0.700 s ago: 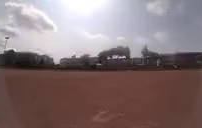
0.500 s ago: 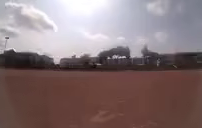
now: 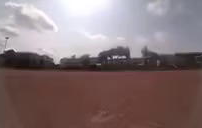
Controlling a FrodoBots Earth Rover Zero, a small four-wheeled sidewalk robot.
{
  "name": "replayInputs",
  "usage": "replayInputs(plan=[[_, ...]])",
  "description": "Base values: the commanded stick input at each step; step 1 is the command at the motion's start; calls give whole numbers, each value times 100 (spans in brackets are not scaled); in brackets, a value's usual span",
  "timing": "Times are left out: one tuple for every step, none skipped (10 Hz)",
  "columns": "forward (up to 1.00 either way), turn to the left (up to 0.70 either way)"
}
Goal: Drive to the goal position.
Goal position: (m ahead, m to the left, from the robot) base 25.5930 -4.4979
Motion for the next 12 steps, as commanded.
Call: replayInputs(plan=[[70,0],[70,0],[70,0],[70,0],[70,0],[70,0],[70,0],[70,0],[70,0],[70,0],[70,0],[70,0]])
